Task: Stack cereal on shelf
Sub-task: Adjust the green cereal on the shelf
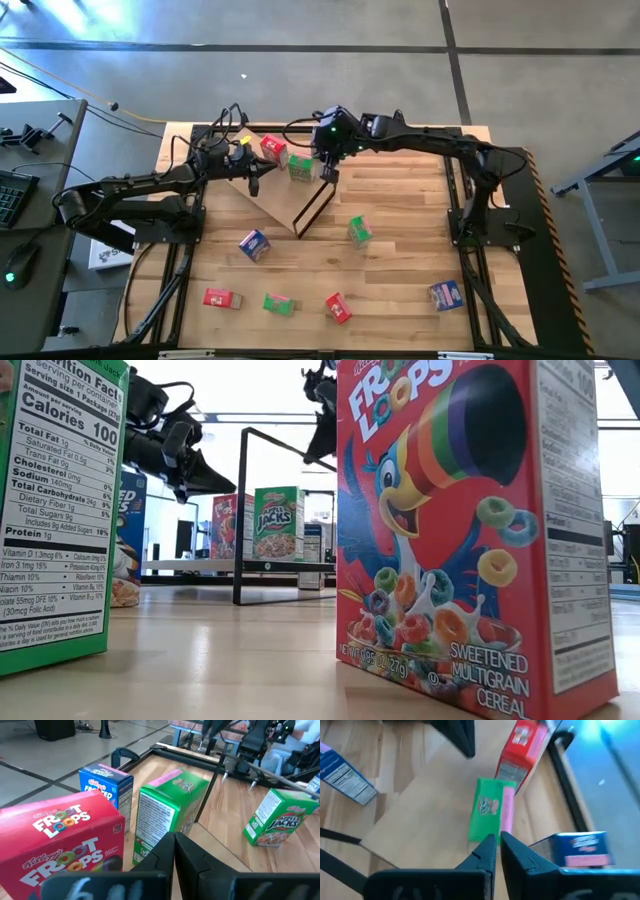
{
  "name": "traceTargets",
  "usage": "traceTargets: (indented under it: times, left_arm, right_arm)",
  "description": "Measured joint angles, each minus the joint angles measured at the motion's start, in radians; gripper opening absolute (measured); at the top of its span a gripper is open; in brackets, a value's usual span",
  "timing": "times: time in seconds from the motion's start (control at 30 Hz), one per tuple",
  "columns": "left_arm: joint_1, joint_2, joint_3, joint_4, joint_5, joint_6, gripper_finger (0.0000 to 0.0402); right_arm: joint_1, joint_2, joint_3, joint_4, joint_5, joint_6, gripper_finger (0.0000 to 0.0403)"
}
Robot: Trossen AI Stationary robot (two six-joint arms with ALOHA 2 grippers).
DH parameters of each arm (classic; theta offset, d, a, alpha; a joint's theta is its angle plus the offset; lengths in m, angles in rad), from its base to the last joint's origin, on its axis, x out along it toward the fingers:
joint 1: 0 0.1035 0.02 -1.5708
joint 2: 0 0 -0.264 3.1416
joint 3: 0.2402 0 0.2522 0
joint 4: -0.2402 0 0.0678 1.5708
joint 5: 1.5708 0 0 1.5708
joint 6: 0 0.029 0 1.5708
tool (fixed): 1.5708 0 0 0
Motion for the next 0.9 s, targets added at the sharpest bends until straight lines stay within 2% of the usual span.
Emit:
traceTargets:
  times: [0.1, 0.23, 0.6, 0.73, 0.9]
  left_arm:
    - [-0.009, 0.000, 0.000, 0.026, 0.000, -0.009, 0.0005]
    - [-0.027, 0.000, 0.000, 0.052, 0.000, -0.019, 0.0005]
    - [-0.106, 0.012, 0.050, 0.089, -0.010, -0.062, 0.0005]
    - [-0.140, 0.055, 0.092, 0.089, -0.038, -0.051, 0.0005]
    - [-0.172, 0.146, 0.149, 0.088, -0.057, -0.037, 0.0005]
  right_arm:
    - [-0.005, -0.047, -0.084, 0.101, -0.007, -0.017, 0.0002]
    - [-0.011, -0.129, -0.278, 0.312, -0.039, -0.009, 0.0000]
    - [-0.010, -0.451, -0.725, 0.771, -0.046, 0.069, 0.0000]
    - [-0.014, -0.537, -0.863, 0.885, -0.017, 0.084, 0.0000]
    - [-0.017, -0.593, -0.970, 0.953, -0.003, 0.132, 0.0000]
